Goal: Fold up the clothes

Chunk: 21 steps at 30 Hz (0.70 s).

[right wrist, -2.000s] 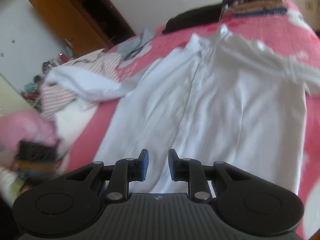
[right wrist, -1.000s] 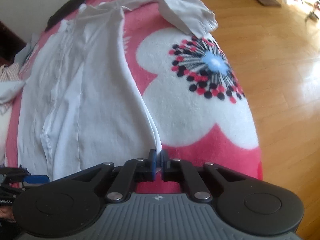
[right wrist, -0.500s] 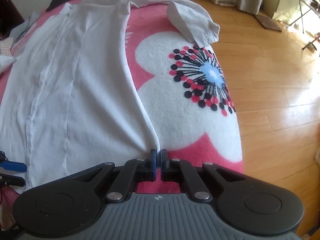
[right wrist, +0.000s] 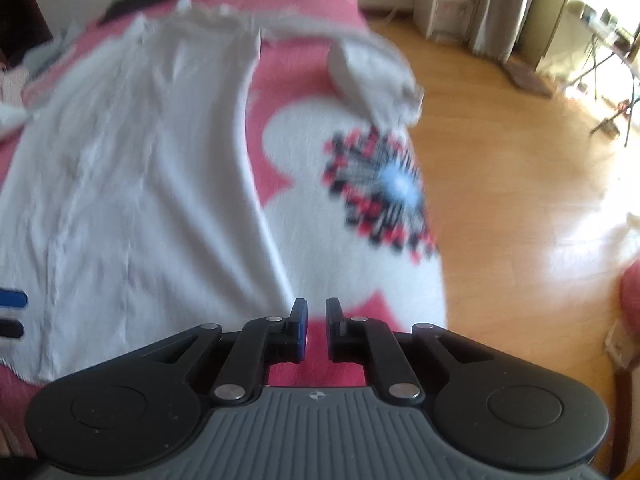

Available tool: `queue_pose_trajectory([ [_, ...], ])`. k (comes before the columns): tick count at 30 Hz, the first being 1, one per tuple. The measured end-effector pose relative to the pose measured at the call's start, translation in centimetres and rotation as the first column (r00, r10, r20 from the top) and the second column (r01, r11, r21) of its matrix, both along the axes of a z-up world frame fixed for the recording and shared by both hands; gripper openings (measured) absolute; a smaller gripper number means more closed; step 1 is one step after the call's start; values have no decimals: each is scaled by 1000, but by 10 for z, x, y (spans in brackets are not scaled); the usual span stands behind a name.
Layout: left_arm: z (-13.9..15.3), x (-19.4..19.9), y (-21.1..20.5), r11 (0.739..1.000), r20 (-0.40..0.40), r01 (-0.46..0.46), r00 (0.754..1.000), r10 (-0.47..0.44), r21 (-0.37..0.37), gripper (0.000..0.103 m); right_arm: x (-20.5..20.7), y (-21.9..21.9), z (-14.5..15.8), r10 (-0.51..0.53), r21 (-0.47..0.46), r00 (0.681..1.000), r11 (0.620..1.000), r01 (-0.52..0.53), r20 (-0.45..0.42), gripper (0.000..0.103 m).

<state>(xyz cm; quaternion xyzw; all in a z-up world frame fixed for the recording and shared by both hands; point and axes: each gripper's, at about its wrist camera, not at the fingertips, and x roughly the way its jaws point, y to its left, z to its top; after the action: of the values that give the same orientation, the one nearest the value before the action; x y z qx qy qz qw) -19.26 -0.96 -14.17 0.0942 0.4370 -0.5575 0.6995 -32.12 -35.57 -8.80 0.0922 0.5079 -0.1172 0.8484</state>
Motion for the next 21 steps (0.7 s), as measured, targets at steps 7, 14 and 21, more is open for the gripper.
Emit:
queue_pose_trajectory([
  [7, -11, -13, -27, 996, 63, 85, 994, -85, 7, 33, 58, 26, -4, 178, 24, 979, 983, -182, 100, 10],
  [14, -27, -9, -20, 998, -27, 41, 999, -40, 51, 33, 61, 41, -45, 282, 89, 959, 955, -282, 14, 9],
  [21, -27, -6, -19, 998, -55, 25, 998, -22, 49, 33, 51, 29, -30, 235, 116, 971, 966, -229, -39, 10],
])
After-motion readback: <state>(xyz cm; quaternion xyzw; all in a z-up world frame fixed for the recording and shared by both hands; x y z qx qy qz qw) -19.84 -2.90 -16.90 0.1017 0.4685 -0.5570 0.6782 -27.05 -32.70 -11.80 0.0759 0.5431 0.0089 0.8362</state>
